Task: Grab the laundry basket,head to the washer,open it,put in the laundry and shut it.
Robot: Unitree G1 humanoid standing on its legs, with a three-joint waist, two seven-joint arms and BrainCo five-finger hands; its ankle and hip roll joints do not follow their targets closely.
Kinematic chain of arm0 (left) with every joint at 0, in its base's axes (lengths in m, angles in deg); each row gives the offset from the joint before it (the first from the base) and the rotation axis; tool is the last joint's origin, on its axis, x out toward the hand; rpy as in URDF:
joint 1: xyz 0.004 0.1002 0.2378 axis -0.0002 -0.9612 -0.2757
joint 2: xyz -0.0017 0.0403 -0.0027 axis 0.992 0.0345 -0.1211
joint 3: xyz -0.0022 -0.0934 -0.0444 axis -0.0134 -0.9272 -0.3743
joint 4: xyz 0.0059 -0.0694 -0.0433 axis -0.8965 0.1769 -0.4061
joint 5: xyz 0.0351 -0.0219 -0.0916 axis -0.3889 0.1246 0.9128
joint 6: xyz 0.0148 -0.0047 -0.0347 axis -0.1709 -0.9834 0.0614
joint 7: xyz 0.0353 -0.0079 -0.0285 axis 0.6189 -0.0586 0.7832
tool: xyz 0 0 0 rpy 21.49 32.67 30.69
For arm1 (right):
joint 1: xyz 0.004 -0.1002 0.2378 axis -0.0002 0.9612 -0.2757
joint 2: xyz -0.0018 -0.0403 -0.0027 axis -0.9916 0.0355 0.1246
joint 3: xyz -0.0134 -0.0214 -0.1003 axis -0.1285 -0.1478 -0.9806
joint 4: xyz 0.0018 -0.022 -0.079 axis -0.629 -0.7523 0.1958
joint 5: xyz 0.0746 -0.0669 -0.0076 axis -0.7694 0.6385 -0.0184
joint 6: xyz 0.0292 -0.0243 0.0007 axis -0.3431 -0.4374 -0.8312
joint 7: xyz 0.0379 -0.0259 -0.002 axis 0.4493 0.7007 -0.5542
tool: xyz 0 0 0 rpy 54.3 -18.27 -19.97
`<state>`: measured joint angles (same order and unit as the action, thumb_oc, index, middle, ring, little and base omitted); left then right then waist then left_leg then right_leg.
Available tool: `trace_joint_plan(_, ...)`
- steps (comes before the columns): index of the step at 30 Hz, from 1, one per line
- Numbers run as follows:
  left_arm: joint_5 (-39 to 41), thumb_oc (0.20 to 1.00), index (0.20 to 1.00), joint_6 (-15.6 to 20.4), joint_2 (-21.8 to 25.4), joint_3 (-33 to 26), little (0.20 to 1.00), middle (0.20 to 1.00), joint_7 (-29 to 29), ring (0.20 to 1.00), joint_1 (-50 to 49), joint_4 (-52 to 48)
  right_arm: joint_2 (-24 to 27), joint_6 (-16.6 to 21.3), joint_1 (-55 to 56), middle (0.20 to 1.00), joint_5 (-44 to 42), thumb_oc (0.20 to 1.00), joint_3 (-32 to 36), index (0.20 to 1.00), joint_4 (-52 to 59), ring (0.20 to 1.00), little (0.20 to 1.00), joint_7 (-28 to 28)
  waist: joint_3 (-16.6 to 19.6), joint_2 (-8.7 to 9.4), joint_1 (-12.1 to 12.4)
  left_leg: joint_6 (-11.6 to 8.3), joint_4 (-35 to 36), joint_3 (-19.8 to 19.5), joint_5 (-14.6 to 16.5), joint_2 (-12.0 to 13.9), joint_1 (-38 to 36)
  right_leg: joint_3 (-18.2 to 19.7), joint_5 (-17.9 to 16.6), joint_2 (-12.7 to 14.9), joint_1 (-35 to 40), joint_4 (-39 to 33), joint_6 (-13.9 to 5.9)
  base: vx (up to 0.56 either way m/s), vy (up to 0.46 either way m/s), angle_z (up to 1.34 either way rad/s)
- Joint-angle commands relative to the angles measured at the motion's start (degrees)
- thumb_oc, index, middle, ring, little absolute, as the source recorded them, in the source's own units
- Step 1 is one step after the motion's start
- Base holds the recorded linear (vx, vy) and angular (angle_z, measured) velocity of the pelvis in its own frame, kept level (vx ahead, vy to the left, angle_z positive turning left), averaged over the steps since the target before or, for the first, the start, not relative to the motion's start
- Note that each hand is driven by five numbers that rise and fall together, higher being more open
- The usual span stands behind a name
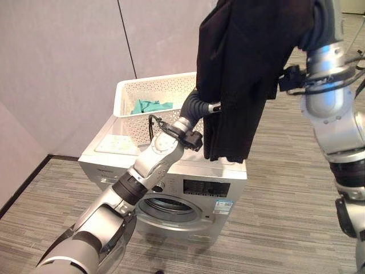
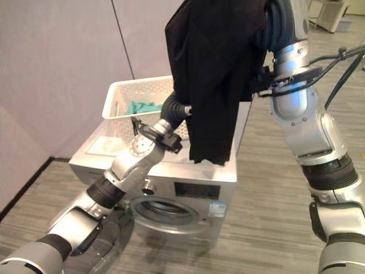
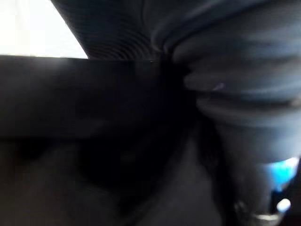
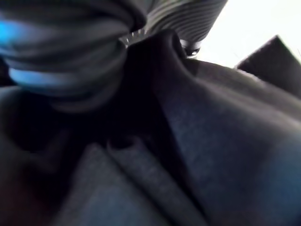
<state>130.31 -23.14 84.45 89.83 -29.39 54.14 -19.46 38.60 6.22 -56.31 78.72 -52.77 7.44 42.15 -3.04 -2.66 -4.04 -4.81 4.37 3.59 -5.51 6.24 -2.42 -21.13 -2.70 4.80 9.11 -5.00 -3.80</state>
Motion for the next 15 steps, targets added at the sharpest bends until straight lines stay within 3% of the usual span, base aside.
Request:
trace_joint_plan(1, 2.84, 1.000, 1.000, 1.66, -1.59, 2.51, 1.000, 1.000, 0.07, 1.000, 5.89, 3.07, 0.25, 1.52, -3.02, 0.200, -3.49, 0.200, -0.10, 0.200, 0.40, 0.200, 0.200, -0.12, 2.11, 0.74, 0.65, -4.46, -0.08, 0.57, 1.25, 3.92, 0.68, 6.02, 8.37, 0.96, 0.11, 4.07, -1.44, 0.00, 0.000, 0.00)
trace_joint_plan(10, 6.01, 1.000, 1.000, 1.21, -3.39, 3.40, 1.000, 1.000, 0.37, 1.000, 4.84, 2.61, -3.34, 3.15, 6.22, 0.200, -13.59, 0.200, 0.98, 0.200, 2.27, 0.200, 0.200, -3.59, 1.50, 0.62, -0.27, -4.00, 0.33, 1.98, 1.83, 3.64, 0.03, 6.95, 8.06, 1.85, -0.72, 4.39, -2.08, 0.00, 0.000, 0.00)
trace_joint_plan(15, 7.73, 1.000, 1.000, 1.69, -3.64, 1.65, 1.000, 1.000, 0.59, 1.000, -0.13, -0.08, -6.77, 3.43, 6.89, 0.200, -18.29, 0.200, -1.63, 0.200, 0.38, 0.200, 0.200, -5.37, 1.11, 0.80, -0.63, -3.27, 0.63, 4.39, 2.61, 3.68, -1.15, 8.80, 7.41, 2.60, -1.92, 4.85, -2.80, 0.01, 0.028, -0.09)
